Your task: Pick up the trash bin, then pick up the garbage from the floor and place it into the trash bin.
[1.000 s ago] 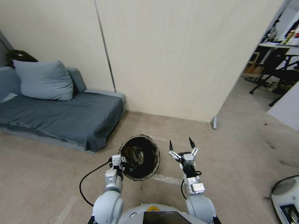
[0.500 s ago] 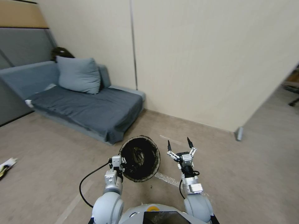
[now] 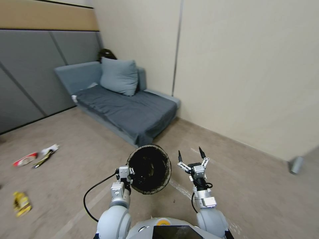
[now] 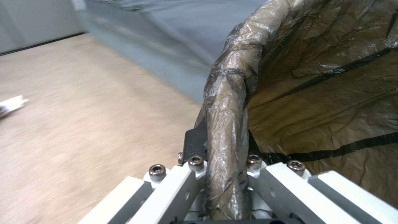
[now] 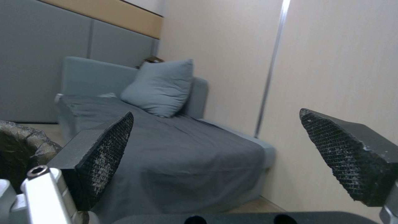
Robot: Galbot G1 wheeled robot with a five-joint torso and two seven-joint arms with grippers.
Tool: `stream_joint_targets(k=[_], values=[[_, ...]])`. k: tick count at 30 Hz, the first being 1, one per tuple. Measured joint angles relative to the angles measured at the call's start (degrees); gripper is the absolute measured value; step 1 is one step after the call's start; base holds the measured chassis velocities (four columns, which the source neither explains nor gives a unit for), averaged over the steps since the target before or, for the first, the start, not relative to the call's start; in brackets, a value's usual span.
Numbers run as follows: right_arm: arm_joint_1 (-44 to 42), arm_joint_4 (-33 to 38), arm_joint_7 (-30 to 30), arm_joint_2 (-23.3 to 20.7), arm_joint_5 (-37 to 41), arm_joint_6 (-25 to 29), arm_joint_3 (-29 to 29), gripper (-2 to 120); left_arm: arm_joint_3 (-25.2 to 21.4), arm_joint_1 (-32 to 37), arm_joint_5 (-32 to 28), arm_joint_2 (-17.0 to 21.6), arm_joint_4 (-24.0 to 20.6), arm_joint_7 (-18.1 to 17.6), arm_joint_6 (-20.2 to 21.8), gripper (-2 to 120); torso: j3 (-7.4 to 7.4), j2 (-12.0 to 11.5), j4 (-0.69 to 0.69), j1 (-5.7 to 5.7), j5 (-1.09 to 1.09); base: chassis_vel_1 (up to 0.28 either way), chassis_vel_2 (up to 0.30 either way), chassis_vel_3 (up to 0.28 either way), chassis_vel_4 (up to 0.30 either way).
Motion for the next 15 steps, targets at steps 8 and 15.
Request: stream_joint_targets(k=[8, 15], values=[[0.31, 0.13, -0.91, 0.00, 0.88, 0.03, 0.11, 100, -0.10, -0.03, -0.05, -0.12, -0.13, -0.01, 0.01, 1, 0.00, 0.00, 0.01, 0.00, 0.00, 0.125, 0.134, 0.128, 0.116], [0.40, 0.40, -1.21, 0.00, 1.32, -0.08, 0.13, 100, -0.28, -0.23, -0.19, -0.07, -0.14, 0.05, 0.10, 1, 0.00, 0.00, 0.00, 0.00, 0.00, 0.118, 0.124, 0.133, 0.129]])
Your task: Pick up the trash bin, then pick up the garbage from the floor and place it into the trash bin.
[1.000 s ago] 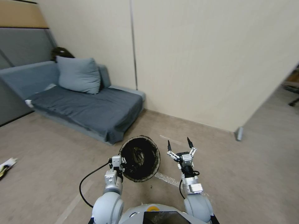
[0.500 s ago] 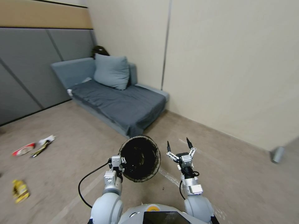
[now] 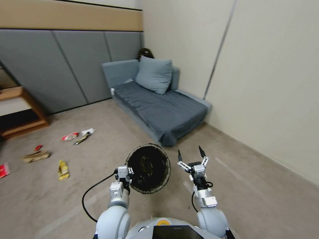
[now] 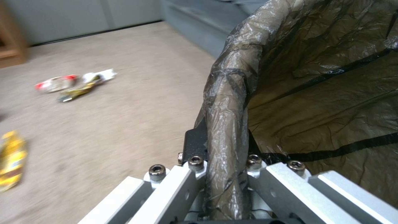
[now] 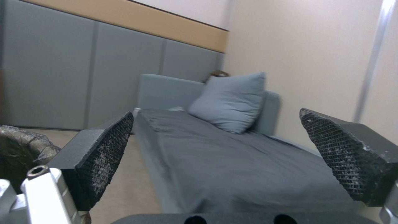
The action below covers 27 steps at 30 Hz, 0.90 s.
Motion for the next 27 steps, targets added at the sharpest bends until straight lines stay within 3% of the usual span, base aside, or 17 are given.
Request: stream_joint_targets(k=[27], values=[[-0.63, 0.36, -1.56, 0.00, 0.97, 0.19, 0.10, 100, 0.64, -0.03, 0.18, 0.12, 0.54, 0.03, -0.08, 1, 0.00, 0.00, -0.01, 0.00, 0.00, 0.127, 0.123, 0.125, 0.123]])
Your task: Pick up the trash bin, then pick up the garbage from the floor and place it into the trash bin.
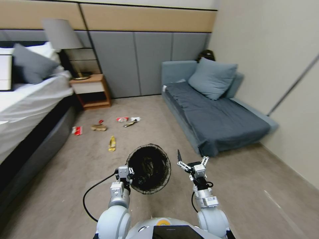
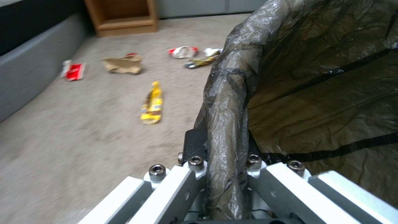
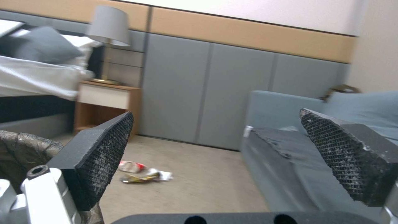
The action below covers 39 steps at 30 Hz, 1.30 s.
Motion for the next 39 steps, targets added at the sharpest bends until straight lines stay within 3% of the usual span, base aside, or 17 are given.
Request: stream_joint_targets(k=[21, 39], values=[[-0.03, 0.12, -0.52, 0.00, 0.95, 0.28, 0.15, 100, 0.55, -0.43, 0.66, -0.51, 1.15, -0.01, -0.52, 1, 0.00, 0.00, 0.03, 0.00, 0.00, 0.118, 0.129, 0.115, 0.125], [-0.21, 0.19, -0.66, 0.00, 1.05, 0.44, 0.36, 100, 0.44, -0.31, 1.43, -0.50, 1.40, 0.17, -1.70, 1, 0.00, 0.00, 0.00, 0.00, 0.00, 0.002, 0.003, 0.002, 0.004]])
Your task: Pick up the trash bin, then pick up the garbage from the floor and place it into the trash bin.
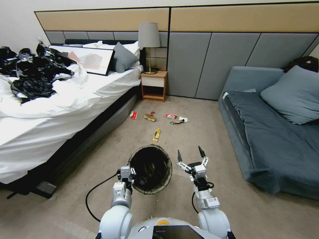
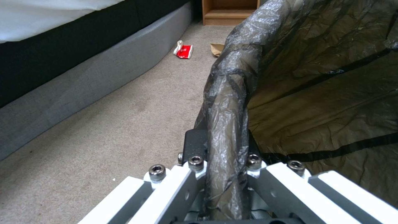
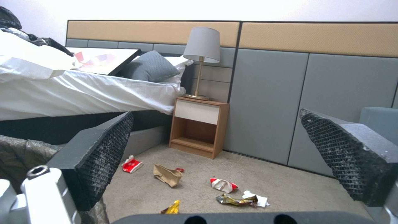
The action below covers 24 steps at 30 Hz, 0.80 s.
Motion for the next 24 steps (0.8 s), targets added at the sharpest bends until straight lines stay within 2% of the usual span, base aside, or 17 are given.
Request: stream_joint_targets(k=[24], values=[[-0.08, 0.05, -0.15, 0.00, 0.69, 0.44, 0.42, 100, -0.10, 0.04, 0.52, 0.36, 0.13, 0.29, -0.47, 1, 0.00, 0.00, 0.00, 0.00, 0.00, 0.000, 0.000, 0.000, 0.000]])
